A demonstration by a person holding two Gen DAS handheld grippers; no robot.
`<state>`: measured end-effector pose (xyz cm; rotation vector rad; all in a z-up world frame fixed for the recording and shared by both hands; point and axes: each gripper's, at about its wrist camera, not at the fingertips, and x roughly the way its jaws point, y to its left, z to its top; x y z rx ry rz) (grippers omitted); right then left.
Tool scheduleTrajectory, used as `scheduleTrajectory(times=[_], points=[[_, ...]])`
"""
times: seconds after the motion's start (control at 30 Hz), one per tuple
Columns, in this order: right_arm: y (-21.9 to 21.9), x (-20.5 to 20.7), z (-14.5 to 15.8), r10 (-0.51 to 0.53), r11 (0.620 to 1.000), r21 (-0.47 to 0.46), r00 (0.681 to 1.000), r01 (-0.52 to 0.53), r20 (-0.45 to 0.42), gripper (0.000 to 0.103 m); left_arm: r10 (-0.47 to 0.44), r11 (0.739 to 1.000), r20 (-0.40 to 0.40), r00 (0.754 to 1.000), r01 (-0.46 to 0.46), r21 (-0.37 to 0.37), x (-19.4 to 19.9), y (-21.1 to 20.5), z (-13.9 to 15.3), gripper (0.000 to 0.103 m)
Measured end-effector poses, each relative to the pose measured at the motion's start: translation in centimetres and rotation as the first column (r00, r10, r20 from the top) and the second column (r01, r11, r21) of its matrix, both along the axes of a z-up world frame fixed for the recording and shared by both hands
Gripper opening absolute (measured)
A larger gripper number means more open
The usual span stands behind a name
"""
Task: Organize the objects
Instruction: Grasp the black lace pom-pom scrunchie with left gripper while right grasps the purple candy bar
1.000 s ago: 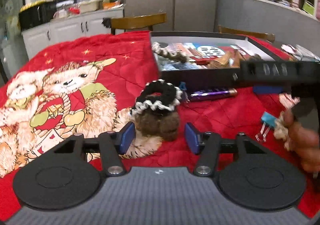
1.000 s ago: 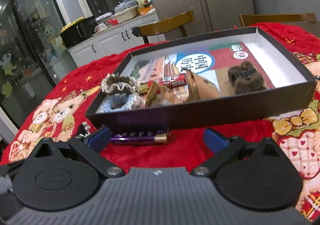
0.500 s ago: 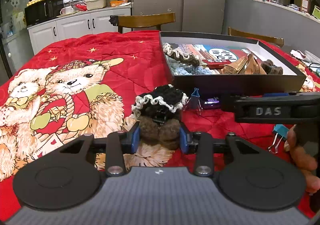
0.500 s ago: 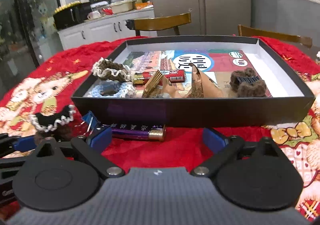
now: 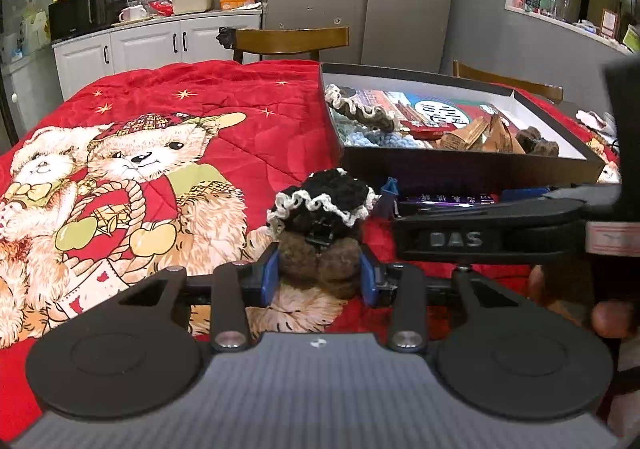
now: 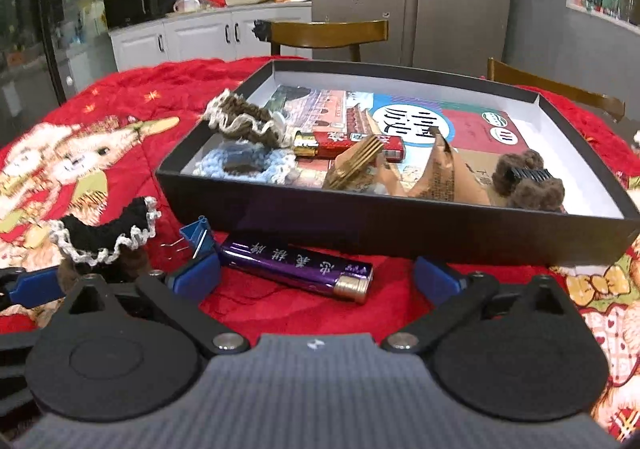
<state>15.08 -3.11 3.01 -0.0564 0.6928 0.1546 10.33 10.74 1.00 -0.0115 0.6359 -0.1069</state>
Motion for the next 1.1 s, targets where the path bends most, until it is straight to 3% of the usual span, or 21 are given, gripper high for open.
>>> scheduleTrajectory(times=[0.23, 0.43, 0.6, 0.83, 0.97, 1.1], points=[[0.3, 0.1, 0.0, -0.020, 1.000, -0.007, 1.000, 0.020, 0.003, 0.099, 0.003, 1.000, 0.001, 1.000, -0.003, -0.006, -0.1, 0.2, 0.0, 0.043], [0.1, -0.8, 0.2, 0.002, 1.000, -0.013, 0.999, -0.001, 0.032, 0.081, -0.006, 1.000, 0.004, 1.000, 0.006, -0.028, -0.3, 0.5, 0.1, 0.043], [-0.2, -1.0, 0.3, 0.021, 1.000, -0.004, 0.999, -0.020, 0.036, 0.080, -0.017, 0.998, 0.000, 1.000, 0.017, -0.065, -0.4, 1.0, 0.2, 0.043], [-1.5, -1.9, 0.6, 0.012, 0.999, 0.051, 0.999, -0.015, 0.046, 0.080, -0.026, 0.998, -0.009, 1.000, 0.025, -0.058, -0.8, 0.9, 0.4, 0.043], [-2.6, -2.3, 0.8, 0.000, 0.997, 0.074, 0.999, -0.003, 0.036, 0.080, -0.073, 0.988, -0.077, 0.994, 0.061, -0.141, -0.8, 1.1, 1.4, 0.043], [-3.1, -2.4, 1.1, -0.010, 0.995, 0.103, 1.000, 0.008, 0.019, 0.080, -0.101, 0.979, -0.085, 0.991, 0.084, -0.186, -1.1, 1.3, 2.4, 0.043]])
